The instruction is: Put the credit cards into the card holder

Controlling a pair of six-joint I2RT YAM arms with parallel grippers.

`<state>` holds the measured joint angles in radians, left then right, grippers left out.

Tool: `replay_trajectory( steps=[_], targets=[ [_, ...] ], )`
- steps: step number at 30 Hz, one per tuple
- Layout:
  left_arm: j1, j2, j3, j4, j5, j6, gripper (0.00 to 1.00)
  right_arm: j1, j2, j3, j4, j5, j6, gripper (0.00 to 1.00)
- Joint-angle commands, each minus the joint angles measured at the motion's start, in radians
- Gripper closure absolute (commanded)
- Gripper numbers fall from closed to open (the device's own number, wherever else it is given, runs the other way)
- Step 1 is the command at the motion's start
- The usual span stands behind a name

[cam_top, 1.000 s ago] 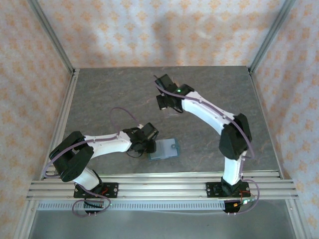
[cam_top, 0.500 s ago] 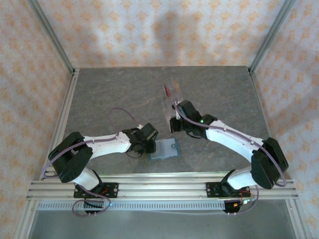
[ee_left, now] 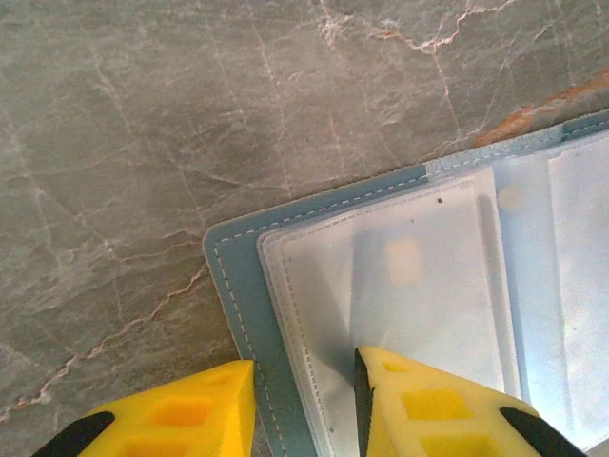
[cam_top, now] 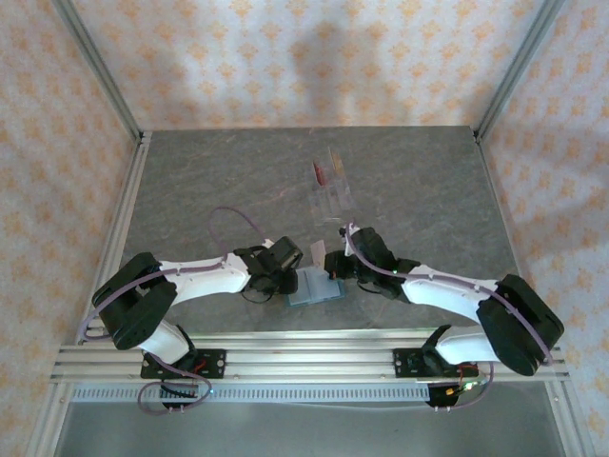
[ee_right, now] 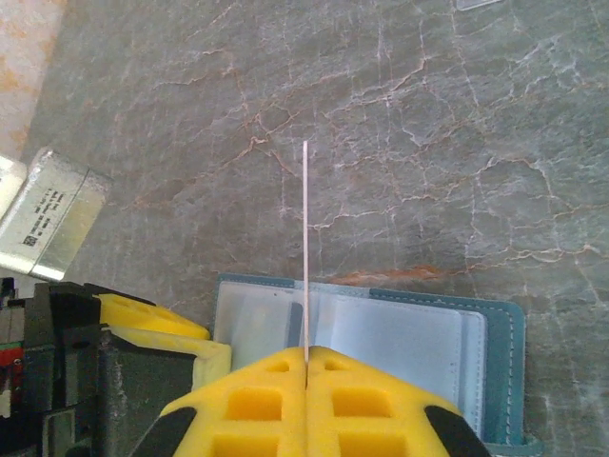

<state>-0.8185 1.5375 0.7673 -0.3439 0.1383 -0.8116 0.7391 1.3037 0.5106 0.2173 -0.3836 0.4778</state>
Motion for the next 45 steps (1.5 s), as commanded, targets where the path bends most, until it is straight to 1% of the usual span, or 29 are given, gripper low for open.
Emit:
replay_trajectory(
  steps=[1, 6, 15, 26, 35, 45],
  targets=[
    [-0.012, 0.016, -0.017, -0.064, -0.026, -0.008, 0.68, 0.005, 0.033, -0.035, 0.177, -0.026, 0.068, 1.00],
    [-0.015, 0.018, -0.013, -0.067, -0.028, -0.009, 0.68, 0.005, 0.087, -0.062, 0.260, -0.044, 0.099, 1.00],
    [-0.020, 0.026, -0.010, -0.066, -0.026, -0.011, 0.69, 0.008, 0.142, -0.086, 0.338, -0.089, 0.133, 1.00],
    [-0.021, 0.023, -0.010, -0.076, -0.031, -0.015, 0.69, 0.011, 0.210, -0.081, 0.370, -0.119, 0.141, 1.00],
    [-0.024, 0.030, 0.000, -0.082, -0.031, -0.015, 0.69, 0.014, 0.212, -0.095, 0.387, -0.161, 0.158, 1.00],
    [-0.024, 0.041, 0.011, -0.086, -0.031, -0.011, 0.69, 0.030, 0.213, -0.149, 0.379, -0.178, 0.162, 1.00]
  ],
)
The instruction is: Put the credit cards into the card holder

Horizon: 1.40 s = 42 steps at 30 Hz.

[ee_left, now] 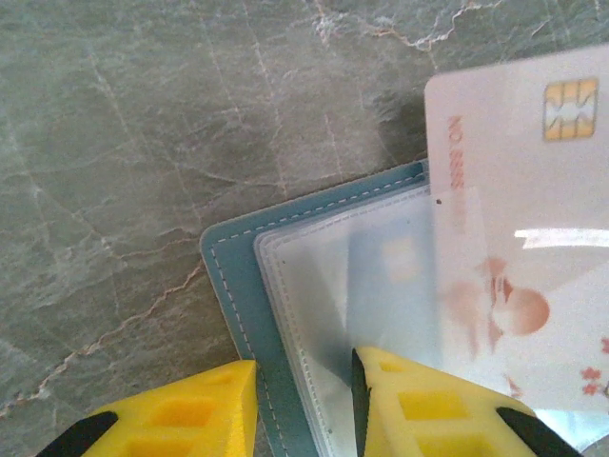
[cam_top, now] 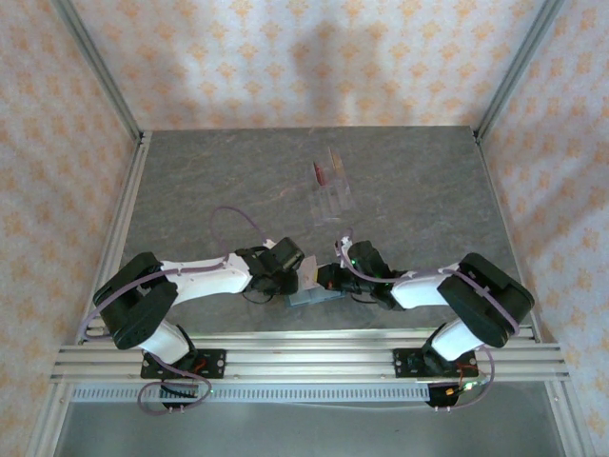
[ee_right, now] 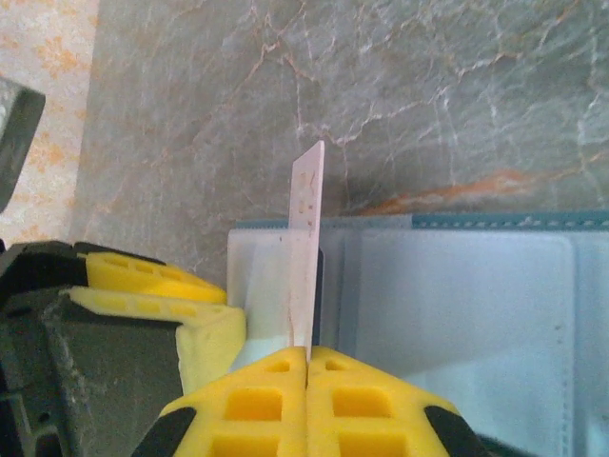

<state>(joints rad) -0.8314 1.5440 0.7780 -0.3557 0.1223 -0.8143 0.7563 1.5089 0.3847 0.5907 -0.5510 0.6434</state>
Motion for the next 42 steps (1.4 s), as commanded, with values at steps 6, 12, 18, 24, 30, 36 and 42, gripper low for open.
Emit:
replay_trajectory(
  steps=[6, 12, 18, 24, 30, 36, 42],
  targets=[
    [-0.011, 0.038, 0.004, -0.079, -0.017, -0.008, 0.69, 0.044, 0.008, -0.038, -0.028, -0.004, -0.013, 1.00],
    [-0.011, 0.035, 0.005, -0.082, -0.017, -0.010, 0.69, 0.046, -0.020, -0.066, -0.049, 0.009, -0.012, 1.00],
    [-0.011, 0.042, 0.006, -0.078, -0.016, -0.012, 0.69, 0.048, -0.005, -0.062, -0.063, 0.002, -0.024, 1.00],
    [-0.012, 0.044, 0.007, -0.077, -0.015, -0.015, 0.69, 0.055, 0.067, -0.036, -0.030, -0.015, -0.026, 1.00],
    [-0.013, 0.042, 0.012, -0.078, -0.012, -0.016, 0.69, 0.075, 0.107, -0.002, -0.017, -0.021, -0.024, 1.00],
    [-0.015, 0.023, 0.014, -0.081, -0.006, -0.025, 0.69, 0.092, 0.142, 0.022, 0.000, -0.018, -0.009, 1.00],
    [0.002, -0.080, 0.009, -0.111, -0.005, -0.044, 0.69, 0.092, 0.142, 0.007, -0.008, 0.008, -0.007, 1.00]
  ],
)
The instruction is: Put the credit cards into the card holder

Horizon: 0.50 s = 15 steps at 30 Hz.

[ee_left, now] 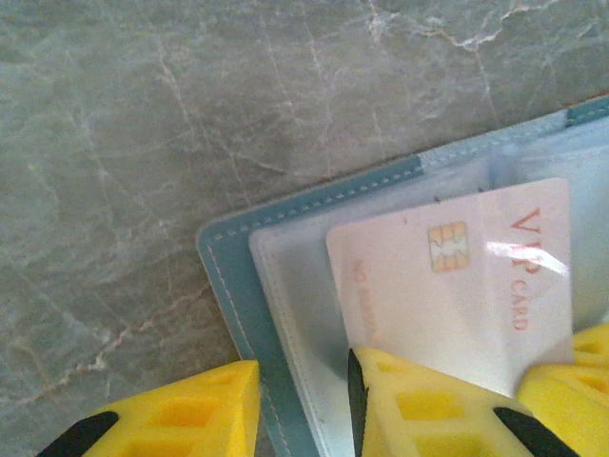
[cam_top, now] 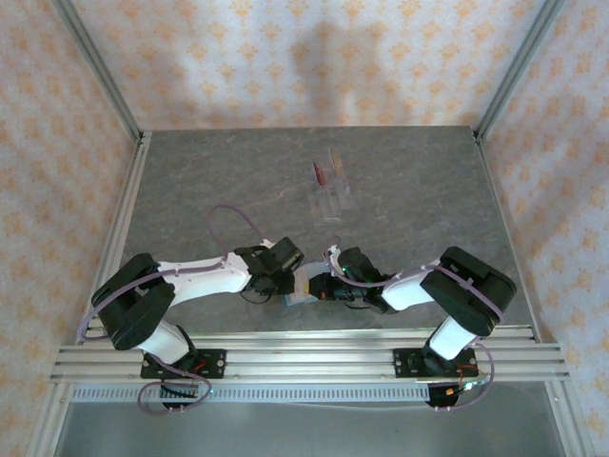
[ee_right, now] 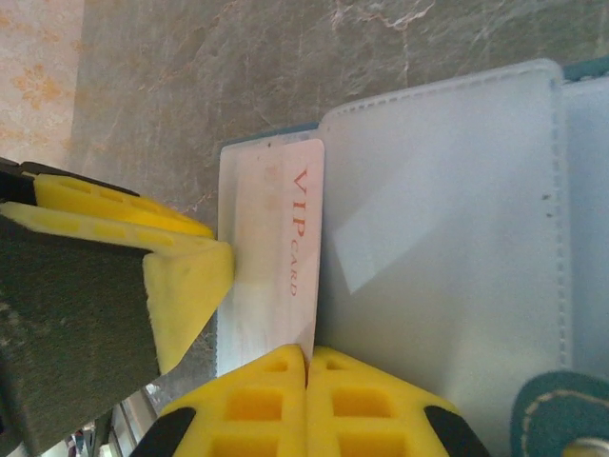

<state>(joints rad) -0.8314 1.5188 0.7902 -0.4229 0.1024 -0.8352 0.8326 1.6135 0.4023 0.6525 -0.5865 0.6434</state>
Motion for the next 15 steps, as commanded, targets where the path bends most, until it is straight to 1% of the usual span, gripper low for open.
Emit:
replay_trajectory(
  steps=[1, 4, 6, 8, 11, 14, 15],
  targets=[
    [0.013, -0.075, -0.009, -0.045, 0.020, -0.028, 0.69, 0.016, 0.038, -0.011, -0.076, 0.043, -0.007, 1.00],
    [0.037, -0.129, -0.020, -0.056, 0.032, -0.030, 0.70, 0.016, 0.049, -0.003, -0.089, 0.039, -0.011, 1.00],
    [0.044, -0.147, -0.018, -0.070, 0.028, -0.025, 0.72, 0.016, 0.055, 0.003, -0.093, 0.034, -0.010, 1.00],
    [0.051, -0.151, -0.023, -0.073, 0.029, -0.024, 0.78, 0.016, 0.057, 0.007, -0.094, 0.032, -0.012, 1.00],
    [0.061, -0.136, -0.029, -0.064, 0.030, -0.019, 0.91, 0.016, 0.059, 0.012, -0.100, 0.030, -0.014, 1.00],
    [0.067, -0.104, -0.035, -0.049, 0.032, -0.017, 1.00, 0.016, 0.057, 0.017, -0.114, 0.028, -0.017, 1.00],
    [0.067, -0.092, -0.036, -0.043, 0.032, -0.017, 1.00, 0.016, 0.057, 0.019, -0.118, 0.027, -0.019, 1.00]
  ],
)
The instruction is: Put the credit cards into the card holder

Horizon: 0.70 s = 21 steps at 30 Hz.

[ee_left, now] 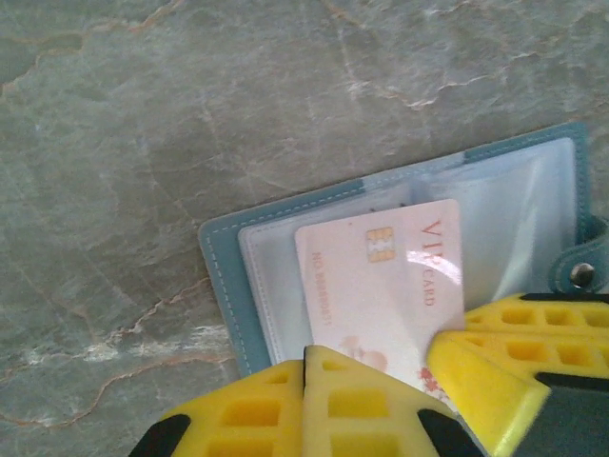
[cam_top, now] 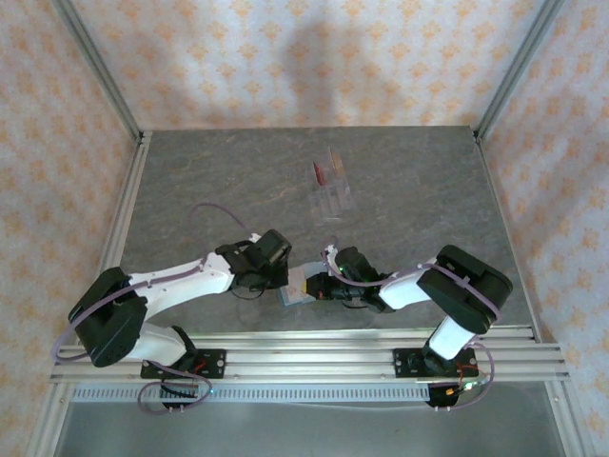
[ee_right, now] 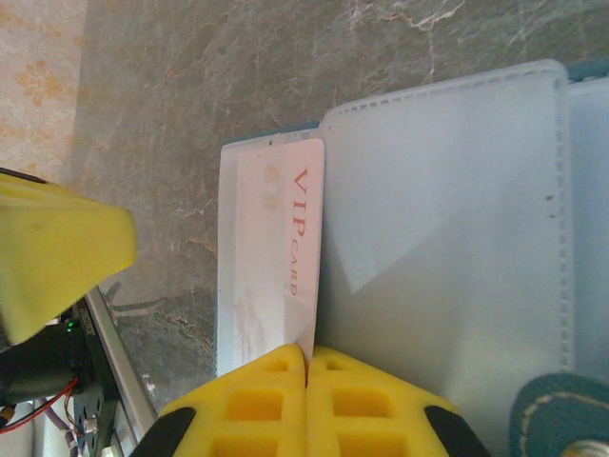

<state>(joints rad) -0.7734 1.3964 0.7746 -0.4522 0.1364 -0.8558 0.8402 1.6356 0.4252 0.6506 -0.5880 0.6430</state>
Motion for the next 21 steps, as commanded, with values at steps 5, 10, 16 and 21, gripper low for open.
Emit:
replay_trajectory(
  steps=[5, 10, 16, 21],
  targets=[
    [0.008, 0.087, -0.042, 0.023, 0.000, 0.003, 1.00, 0.008, 0.033, 0.022, -0.174, 0.020, -0.050, 1.00],
    [0.009, 0.128, -0.061, 0.065, 0.015, 0.000, 1.00, 0.008, 0.039, 0.052, -0.222, 0.003, -0.074, 1.00],
    [0.005, 0.150, -0.074, 0.087, 0.020, -0.009, 1.00, 0.008, 0.068, 0.080, -0.229, -0.030, -0.081, 1.00],
    [0.004, 0.152, -0.073, 0.090, 0.019, -0.011, 1.00, 0.021, 0.078, 0.099, -0.227, -0.026, -0.074, 1.00]
  ],
)
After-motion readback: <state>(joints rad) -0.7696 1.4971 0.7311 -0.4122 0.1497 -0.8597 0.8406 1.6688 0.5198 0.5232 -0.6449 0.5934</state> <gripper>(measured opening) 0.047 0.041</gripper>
